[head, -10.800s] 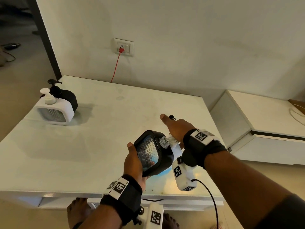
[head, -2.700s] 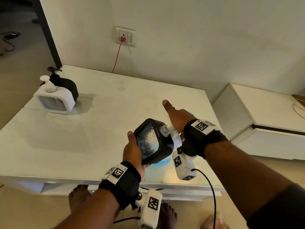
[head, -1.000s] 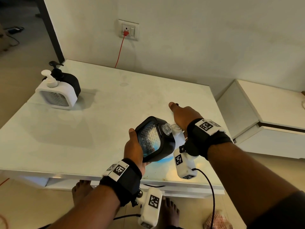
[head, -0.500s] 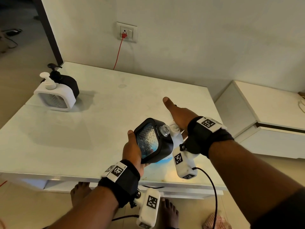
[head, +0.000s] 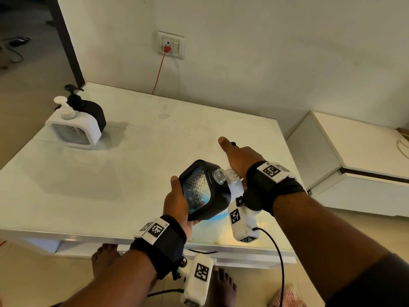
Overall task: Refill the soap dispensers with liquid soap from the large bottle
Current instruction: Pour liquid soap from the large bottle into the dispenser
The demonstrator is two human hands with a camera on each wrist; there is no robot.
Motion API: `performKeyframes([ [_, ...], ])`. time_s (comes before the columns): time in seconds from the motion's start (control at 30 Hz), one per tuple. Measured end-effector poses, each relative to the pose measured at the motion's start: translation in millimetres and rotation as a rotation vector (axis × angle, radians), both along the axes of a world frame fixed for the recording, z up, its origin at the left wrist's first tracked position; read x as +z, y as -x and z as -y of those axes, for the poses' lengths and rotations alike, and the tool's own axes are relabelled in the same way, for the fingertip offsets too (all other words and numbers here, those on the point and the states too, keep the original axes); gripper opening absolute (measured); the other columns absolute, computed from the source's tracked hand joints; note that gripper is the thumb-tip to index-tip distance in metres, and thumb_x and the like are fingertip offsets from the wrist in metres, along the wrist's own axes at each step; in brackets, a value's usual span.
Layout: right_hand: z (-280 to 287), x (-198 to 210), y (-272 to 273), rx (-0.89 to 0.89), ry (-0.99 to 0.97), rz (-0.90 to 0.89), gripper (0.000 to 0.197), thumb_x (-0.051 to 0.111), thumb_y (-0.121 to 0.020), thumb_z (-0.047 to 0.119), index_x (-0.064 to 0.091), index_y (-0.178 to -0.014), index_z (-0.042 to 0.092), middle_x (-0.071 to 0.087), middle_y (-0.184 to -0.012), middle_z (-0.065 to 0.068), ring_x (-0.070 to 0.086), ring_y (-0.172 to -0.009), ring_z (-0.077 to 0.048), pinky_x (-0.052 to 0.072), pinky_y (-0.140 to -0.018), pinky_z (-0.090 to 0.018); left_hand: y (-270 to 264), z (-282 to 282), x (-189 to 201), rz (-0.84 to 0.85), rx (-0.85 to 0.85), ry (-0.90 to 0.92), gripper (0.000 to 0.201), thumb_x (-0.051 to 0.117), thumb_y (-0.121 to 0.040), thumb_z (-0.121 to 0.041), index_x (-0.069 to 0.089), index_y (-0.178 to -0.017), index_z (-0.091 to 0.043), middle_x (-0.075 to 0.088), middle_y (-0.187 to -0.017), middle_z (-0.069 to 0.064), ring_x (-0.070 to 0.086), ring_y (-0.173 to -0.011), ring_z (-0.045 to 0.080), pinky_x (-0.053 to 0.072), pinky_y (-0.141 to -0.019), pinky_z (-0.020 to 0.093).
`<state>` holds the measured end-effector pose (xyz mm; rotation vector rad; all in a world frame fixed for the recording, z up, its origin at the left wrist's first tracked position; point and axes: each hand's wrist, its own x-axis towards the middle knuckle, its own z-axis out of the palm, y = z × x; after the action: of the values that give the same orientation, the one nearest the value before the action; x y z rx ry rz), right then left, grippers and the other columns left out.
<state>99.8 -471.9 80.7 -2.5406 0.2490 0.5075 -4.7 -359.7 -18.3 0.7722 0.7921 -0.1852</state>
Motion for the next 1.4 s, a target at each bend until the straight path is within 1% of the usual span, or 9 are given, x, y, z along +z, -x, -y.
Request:
performKeyframes([
  [0.2,-1,6,-2,0.022,-0.066,-0.073,0.107,0.017,-0.08,0.089,0.038,-0.148,0.009,0.061,-0.091,-0.009,0.059,-0.079,-0.022,0.049,-0.093,-0.043,1,-2,0,0.01,0.001,-0.013,0.057,0.029,-0.106,-0.064,0.061,-0.132,-0.026,0.067,-0.129,0.014,0.067,-0.11,0.035,0.053,-0.103,0.054],
  [0.5,3,-4,1,-0.06,0.02,0.025,0.082,0.032,-0.09,0.075,0.048,-0.143,0.015,0.059,-0.134,-0.008,0.054,-0.096,-0.026,0.037,-0.085,-0.033,1,1,0,-0.003,0.01,-0.006,0.058,0.032,-0.105,-0.066,0.06,-0.133,-0.024,0.069,-0.124,0.014,0.069,-0.108,0.035,0.055,-0.1,0.056],
  [0.63,3,-4,4,-0.05,0.064,0.039,0.079,0.032,-0.091,0.074,0.047,-0.144,0.017,0.06,-0.131,-0.009,0.056,-0.108,-0.028,0.037,-0.089,-0.035,2,1,0,-0.004,0.007,-0.008,0.057,0.031,-0.105,-0.066,0.06,-0.132,-0.024,0.067,-0.126,0.015,0.068,-0.11,0.036,0.056,-0.099,0.055],
  [0.77,-2,2,4,-0.004,-0.005,-0.004,0.094,0.018,-0.077,0.092,0.059,-0.122,0.02,0.064,-0.113,-0.01,0.061,-0.09,-0.025,0.047,-0.09,-0.038,2,0,-1,0.0,0.015,0.006,0.054,0.032,-0.106,-0.064,0.06,-0.128,-0.025,0.068,-0.125,0.015,0.067,-0.11,0.037,0.053,-0.103,0.058],
  [0.87,-2,13,5,0.022,-0.061,-0.065,0.108,0.014,-0.079,0.089,0.039,-0.149,0.011,0.065,-0.102,-0.013,0.06,-0.08,-0.022,0.048,-0.082,-0.039,1,-1,-2,-0.001,0.026,0.007,0.053,0.033,-0.105,-0.064,0.062,-0.127,-0.025,0.069,-0.123,0.013,0.068,-0.11,0.036,0.053,-0.102,0.058],
  [0.97,1,13,3,0.05,-0.077,-0.071,0.094,0.019,-0.087,0.081,0.055,-0.136,0.009,0.066,-0.116,-0.017,0.059,-0.087,-0.026,0.043,-0.088,-0.039,1,0,-3,0.001,0.027,0.001,0.051,0.032,-0.105,-0.064,0.062,-0.122,-0.026,0.069,-0.119,0.013,0.068,-0.107,0.035,0.054,-0.101,0.057],
  [1.07,0,3,-2,0.023,-0.016,-0.031,0.071,0.026,-0.087,0.082,0.057,-0.094,0.019,0.063,-0.093,-0.01,0.056,-0.079,-0.025,0.04,-0.084,-0.037,2,1,-2,-0.001,0.021,0.003,0.049,0.032,-0.106,-0.064,0.061,-0.118,-0.027,0.068,-0.119,0.013,0.068,-0.106,0.035,0.054,-0.101,0.056],
  [1.2,3,-7,-5,-0.034,0.033,-0.006,0.086,0.033,-0.088,0.079,0.048,-0.142,0.015,0.057,-0.136,-0.01,0.055,-0.118,-0.031,0.038,-0.095,-0.037,3,1,-3,-0.009,0.013,0.001,0.052,0.033,-0.106,-0.064,0.06,-0.127,-0.025,0.067,-0.125,0.014,0.067,-0.11,0.036,0.056,-0.098,0.054],
  [1.4,4,-5,0,-0.023,0.053,0.007,0.084,0.032,-0.09,0.076,0.043,-0.147,0.015,0.053,-0.142,-0.008,0.055,-0.117,-0.03,0.035,-0.087,-0.035,3,3,-6,0.001,0.017,-0.014,0.052,0.032,-0.105,-0.065,0.059,-0.128,-0.026,0.067,-0.127,0.014,0.067,-0.111,0.037,0.054,-0.101,0.056],
])
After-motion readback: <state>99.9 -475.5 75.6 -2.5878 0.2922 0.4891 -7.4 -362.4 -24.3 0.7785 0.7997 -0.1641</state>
